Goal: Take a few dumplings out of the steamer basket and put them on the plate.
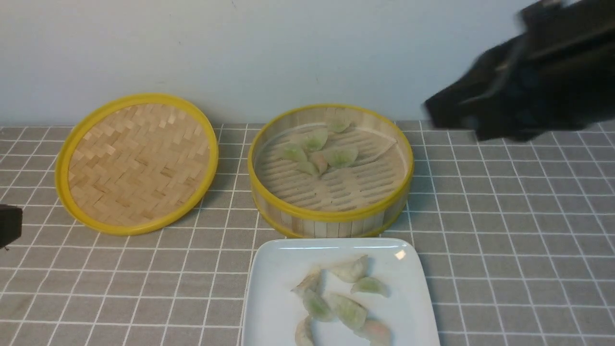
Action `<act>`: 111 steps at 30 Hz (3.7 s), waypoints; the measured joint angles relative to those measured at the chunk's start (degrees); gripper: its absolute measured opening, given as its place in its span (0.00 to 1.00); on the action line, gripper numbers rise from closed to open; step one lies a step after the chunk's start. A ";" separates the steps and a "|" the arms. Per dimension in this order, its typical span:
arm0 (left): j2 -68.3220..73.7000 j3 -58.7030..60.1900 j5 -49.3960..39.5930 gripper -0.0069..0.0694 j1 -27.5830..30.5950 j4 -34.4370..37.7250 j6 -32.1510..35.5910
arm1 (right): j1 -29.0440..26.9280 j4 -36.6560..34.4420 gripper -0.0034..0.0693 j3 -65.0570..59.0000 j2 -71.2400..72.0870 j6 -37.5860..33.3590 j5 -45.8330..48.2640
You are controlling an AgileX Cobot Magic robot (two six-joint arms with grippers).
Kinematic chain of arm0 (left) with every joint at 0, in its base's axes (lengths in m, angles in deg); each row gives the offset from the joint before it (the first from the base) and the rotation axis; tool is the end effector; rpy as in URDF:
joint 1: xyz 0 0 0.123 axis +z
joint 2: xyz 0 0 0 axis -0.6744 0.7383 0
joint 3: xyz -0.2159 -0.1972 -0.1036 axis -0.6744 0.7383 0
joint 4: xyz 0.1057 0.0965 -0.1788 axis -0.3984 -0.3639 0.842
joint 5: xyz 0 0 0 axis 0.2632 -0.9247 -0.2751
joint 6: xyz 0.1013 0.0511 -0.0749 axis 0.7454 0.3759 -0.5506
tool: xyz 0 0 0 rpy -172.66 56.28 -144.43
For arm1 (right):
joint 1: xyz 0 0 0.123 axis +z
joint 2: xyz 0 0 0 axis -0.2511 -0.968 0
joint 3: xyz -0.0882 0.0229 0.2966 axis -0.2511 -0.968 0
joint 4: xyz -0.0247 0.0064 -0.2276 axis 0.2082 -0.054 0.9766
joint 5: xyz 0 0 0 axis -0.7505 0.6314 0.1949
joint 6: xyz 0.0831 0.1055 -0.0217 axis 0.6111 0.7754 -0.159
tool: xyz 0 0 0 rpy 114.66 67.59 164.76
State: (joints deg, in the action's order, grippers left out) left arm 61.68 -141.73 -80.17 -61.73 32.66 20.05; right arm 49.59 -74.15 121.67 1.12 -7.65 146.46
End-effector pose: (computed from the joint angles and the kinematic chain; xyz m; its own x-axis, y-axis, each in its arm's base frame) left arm 0.0809 -0.0325 0.3708 -0.5199 0.0855 -0.8500 0.3073 0.9471 -0.0927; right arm 0.1625 0.1370 0.4333 -0.5901 -0.2864 -0.7548 -0.5970 0.7842 0.1691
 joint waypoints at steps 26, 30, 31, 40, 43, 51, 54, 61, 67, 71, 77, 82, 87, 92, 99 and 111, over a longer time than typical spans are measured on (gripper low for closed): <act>0.53 0.10 8.83 0.08 0.05 3.65 2.85 | 0.00 28.92 0.03 -53.12 63.66 24.43 -31.04; -1.15 1.31 9.38 0.08 0.05 3.64 3.15 | 0.00 28.99 0.03 -53.12 63.66 24.43 -31.45; -3.25 3.28 10.61 0.08 0.05 3.59 3.21 | 0.00 29.09 0.03 -53.12 63.66 24.43 -31.45; -18.17 19.28 25.82 0.08 0.05 2.80 3.25 | 0.00 29.32 0.03 -53.12 63.66 24.43 -31.45; -21.48 22.34 27.41 0.08 0.05 3.51 3.25 | 0.00 29.37 0.03 -53.12 63.66 24.43 -31.45; -22.99 24.61 25.26 0.08 0.05 6.45 3.25 | 0.00 29.37 0.03 -53.12 63.66 24.43 -31.59; -22.99 24.61 24.27 0.08 0.05 6.45 3.25 | 0.00 29.37 0.03 -53.12 63.66 24.43 -31.59; -22.99 24.61 24.22 0.08 0.05 6.45 3.25 | 0.00 29.37 0.03 -53.12 63.66 24.43 -31.59; -23.37 26.82 24.78 0.08 0.14 5.77 5.16 | 0.00 29.37 0.03 -53.12 63.66 24.59 -31.59; -25.91 33.48 28.44 0.08 3.71 5.65 9.76 | 0.00 29.37 0.03 -53.12 63.66 24.84 -31.59; -33.51 47.06 36.47 0.08 13.27 5.58 11.67 | 0.00 29.37 0.03 -53.12 63.66 24.79 -31.59; -35.65 54.02 37.73 0.08 15.15 5.58 11.53 | 0.00 29.37 0.03 -53.12 63.66 24.79 -31.64; -35.65 54.34 32.99 0.08 15.20 5.45 11.48 | 0.00 29.37 0.03 -53.12 63.66 24.79 -31.64; -35.65 54.34 32.72 0.08 15.27 5.40 11.48 | 0.00 29.37 0.03 -53.12 63.66 24.79 -31.64; -35.65 54.34 32.72 0.08 15.33 5.40 11.41 | 0.00 29.37 0.03 -53.12 63.66 24.79 -31.64; -35.65 54.34 32.72 0.08 15.33 5.40 11.28 | 0.00 29.37 0.03 -53.12 63.66 24.79 -31.64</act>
State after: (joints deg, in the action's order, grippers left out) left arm 26.03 -87.40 -47.45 -46.40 38.06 31.33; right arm 49.59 -44.79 68.55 64.78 17.14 114.81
